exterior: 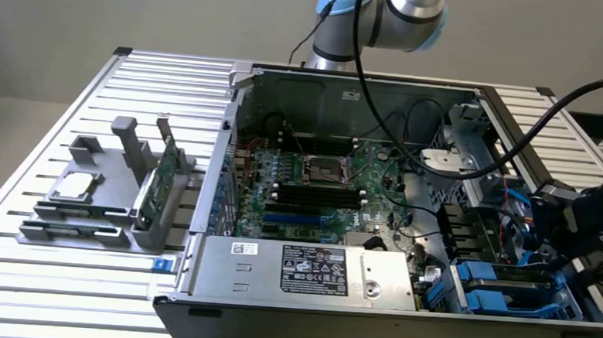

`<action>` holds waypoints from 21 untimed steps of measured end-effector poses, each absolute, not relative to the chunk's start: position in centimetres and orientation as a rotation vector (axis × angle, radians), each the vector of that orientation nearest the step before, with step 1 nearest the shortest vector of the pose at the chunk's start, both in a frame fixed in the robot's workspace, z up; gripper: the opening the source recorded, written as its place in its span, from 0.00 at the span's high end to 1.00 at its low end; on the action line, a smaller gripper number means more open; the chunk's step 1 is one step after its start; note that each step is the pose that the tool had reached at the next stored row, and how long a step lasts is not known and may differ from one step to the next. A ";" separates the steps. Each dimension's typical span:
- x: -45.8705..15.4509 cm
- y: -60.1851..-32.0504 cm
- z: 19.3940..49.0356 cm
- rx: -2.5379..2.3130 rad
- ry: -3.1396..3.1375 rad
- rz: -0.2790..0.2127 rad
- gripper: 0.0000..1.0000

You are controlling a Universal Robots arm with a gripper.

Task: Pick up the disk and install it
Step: 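Insert the first disk wire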

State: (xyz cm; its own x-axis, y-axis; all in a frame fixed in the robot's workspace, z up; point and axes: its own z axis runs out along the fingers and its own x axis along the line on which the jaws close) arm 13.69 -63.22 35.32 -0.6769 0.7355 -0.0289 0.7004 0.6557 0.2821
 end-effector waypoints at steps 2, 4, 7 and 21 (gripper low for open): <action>13.7 -63.2 35.3 1.211 2.725 0.383 0.70; 13.7 -63.2 35.3 1.233 2.719 0.390 0.70; 13.7 -63.2 35.3 1.265 2.711 0.401 0.70; 13.7 -63.2 35.1 1.460 2.617 0.402 0.70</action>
State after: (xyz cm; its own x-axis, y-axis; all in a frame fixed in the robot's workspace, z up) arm 13.68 -63.22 35.07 -0.5284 0.8486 0.0256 0.8171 0.5002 0.2865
